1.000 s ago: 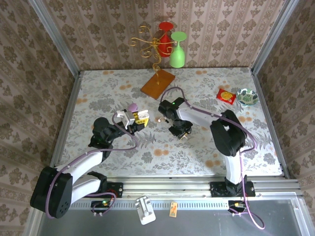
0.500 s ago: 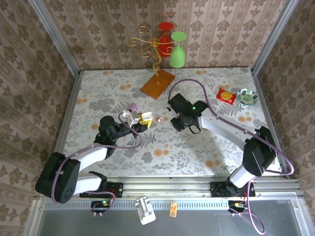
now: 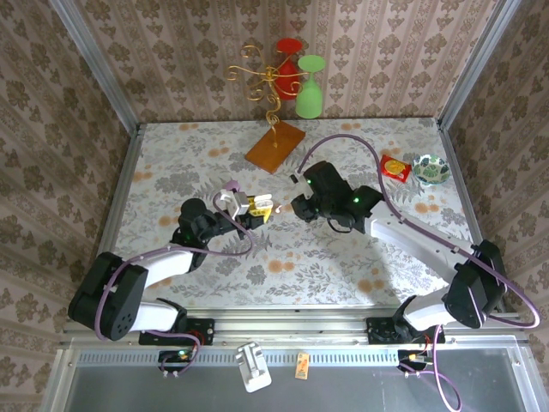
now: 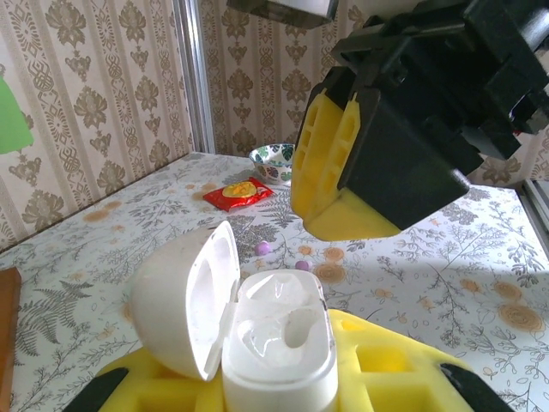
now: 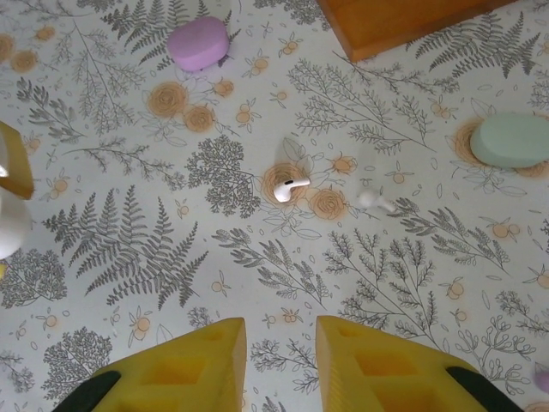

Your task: Insert the wireless bluetooth earbuds into the charging case

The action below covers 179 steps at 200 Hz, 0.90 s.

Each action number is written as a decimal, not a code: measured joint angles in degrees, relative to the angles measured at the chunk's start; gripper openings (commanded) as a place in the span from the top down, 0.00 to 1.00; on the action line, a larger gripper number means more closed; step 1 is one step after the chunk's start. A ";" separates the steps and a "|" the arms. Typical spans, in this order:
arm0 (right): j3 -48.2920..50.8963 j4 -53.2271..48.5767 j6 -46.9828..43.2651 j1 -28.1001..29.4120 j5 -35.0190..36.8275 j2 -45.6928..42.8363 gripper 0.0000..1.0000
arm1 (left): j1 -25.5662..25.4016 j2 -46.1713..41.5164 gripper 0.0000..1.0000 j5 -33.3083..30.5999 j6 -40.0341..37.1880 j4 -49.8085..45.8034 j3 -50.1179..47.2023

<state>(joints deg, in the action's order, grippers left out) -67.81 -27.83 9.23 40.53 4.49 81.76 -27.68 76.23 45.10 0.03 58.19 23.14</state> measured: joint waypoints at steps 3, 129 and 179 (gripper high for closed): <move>0.00 -0.17 0.04 -0.04 0.07 0.15 0.69 | 0.02 -0.07 1.00 -0.04 0.00 0.00 0.00; -18.47 -2.36 4.17 -11.02 4.98 30.82 0.52 | 2.71 -3.23 1.00 -1.99 0.42 0.22 -1.16; -31.87 -2.14 1.44 -13.00 5.05 42.93 0.52 | 2.71 -3.23 1.00 -2.32 0.44 0.66 -1.92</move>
<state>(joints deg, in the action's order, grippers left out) -99.68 -29.98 10.68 27.53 9.54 124.68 -24.97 72.99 42.78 0.47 58.85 21.21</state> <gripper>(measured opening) 0.477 0.224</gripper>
